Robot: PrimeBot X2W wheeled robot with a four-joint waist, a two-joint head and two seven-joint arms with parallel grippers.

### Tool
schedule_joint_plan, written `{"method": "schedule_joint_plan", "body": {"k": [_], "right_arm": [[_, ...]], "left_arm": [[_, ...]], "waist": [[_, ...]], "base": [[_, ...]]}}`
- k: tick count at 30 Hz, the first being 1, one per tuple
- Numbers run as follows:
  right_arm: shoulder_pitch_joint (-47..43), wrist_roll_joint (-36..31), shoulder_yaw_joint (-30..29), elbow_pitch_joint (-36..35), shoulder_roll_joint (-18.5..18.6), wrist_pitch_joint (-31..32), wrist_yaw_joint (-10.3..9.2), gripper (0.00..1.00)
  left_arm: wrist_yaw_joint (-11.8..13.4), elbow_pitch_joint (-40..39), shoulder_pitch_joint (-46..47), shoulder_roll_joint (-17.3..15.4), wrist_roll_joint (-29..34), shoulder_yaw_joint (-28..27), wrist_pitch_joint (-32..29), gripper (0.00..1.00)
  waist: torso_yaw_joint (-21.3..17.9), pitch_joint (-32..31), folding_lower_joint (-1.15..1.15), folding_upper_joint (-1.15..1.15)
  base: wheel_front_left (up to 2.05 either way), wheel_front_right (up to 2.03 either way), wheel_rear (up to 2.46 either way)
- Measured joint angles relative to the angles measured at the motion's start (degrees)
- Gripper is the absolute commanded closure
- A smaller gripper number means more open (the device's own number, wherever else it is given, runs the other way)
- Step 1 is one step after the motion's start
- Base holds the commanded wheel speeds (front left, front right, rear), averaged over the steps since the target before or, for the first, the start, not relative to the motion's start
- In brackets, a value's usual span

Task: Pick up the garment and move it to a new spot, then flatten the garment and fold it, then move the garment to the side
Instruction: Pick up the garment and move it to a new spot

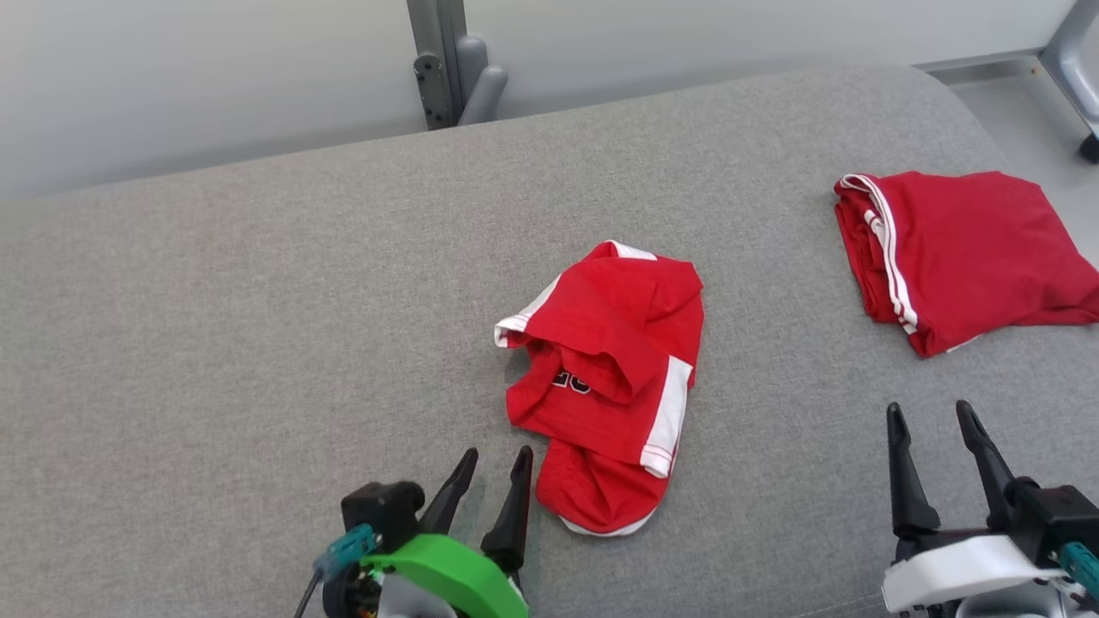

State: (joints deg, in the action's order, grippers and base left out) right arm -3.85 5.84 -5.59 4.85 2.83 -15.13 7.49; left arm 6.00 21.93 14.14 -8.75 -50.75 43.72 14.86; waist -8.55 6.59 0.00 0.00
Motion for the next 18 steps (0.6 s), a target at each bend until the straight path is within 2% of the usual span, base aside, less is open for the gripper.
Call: {"method": "schedule_joint_plan", "body": {"k": [4, 8, 18], "right_arm": [[-2.99, -0.26, -2.63, -0.01, 0.0, 0.0, 0.0, 0.0], [-5.2, -0.48, -5.02, 0.02, 0.0, 0.0, 0.0, 0.0], [-6.47, -2.38, -6.65, -0.32, -0.02, 0.0, 0.0, 0.0]], "left_arm": [[1.57, -5.68, -7.26, -0.07, 3.26, -6.75, 0.12, 0.0], [1.47, -9.96, -13.96, 0.47, 9.01, -13.23, 0.16, 0.0], [-2.58, -13.7, -21.69, 1.13, 24.04, -26.54, 0.18, 0.0]], "waist": [[1.14, -2.49, 0.0, 0.0], [2.89, -4.46, 0.0, 0.0], [7.31, -7.54, 0.0, 0.0]], "base": [[0.0, 0.0, 0.0], [0.0, 0.0, 0.0], [0.0, 0.0, 0.0]]}}
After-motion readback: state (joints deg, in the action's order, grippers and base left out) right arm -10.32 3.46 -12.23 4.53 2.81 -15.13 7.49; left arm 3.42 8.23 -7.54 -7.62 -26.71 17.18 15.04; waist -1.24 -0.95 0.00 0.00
